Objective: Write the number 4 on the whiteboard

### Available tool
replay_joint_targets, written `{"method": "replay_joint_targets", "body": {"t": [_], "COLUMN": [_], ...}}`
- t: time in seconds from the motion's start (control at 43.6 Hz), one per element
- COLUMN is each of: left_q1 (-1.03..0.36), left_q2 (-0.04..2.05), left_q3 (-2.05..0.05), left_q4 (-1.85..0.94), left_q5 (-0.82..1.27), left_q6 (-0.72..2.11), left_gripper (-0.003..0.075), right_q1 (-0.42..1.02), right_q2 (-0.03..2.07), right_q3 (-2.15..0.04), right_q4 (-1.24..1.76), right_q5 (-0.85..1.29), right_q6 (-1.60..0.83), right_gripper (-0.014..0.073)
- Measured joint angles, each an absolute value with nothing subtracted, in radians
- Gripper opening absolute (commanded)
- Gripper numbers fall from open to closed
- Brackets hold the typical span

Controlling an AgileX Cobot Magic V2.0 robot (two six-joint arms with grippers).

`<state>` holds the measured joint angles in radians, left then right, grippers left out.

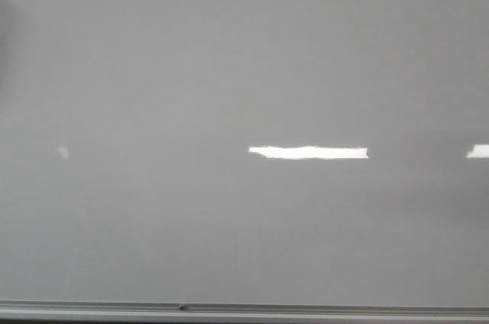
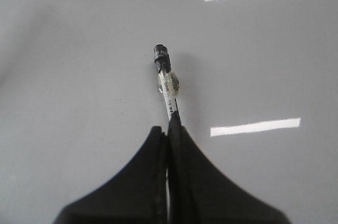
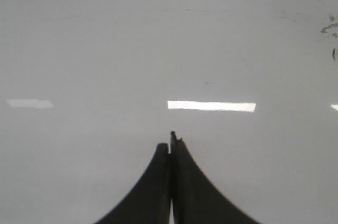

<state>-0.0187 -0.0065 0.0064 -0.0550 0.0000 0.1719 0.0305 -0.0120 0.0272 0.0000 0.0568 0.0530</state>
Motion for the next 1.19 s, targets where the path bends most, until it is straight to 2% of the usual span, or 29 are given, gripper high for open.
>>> {"method": "replay_joint_targets", "body": {"t": [0.849, 1.102, 1.194], "left_q1": [-0.019, -0.019, -0.019], "left_q2": [-0.006, -0.006, -0.006], "left_q3": [0.006, 0.000, -0.039], "left_q4": [-0.055, -0.095, -0.104], "left_q5": [0.000, -0.146, -0.129], "left_q6": [0.172, 0.148, 0.142], "left_gripper": [-0.0020, -0.0020, -0.0020], "right_q1": [0.030, 0.030, 0.030], "right_q2": [-0.012, -0.012, -0.012], "right_q3": [0.027, -0.007, -0.069], "right_q4": [0.000, 0.000, 0.000], "right_q5": [0.055, 0.088, 0.118], "right_q6": [0.053, 0.053, 0.053], "right_gripper": [-0.0071, -0.0071, -0.0071]}}
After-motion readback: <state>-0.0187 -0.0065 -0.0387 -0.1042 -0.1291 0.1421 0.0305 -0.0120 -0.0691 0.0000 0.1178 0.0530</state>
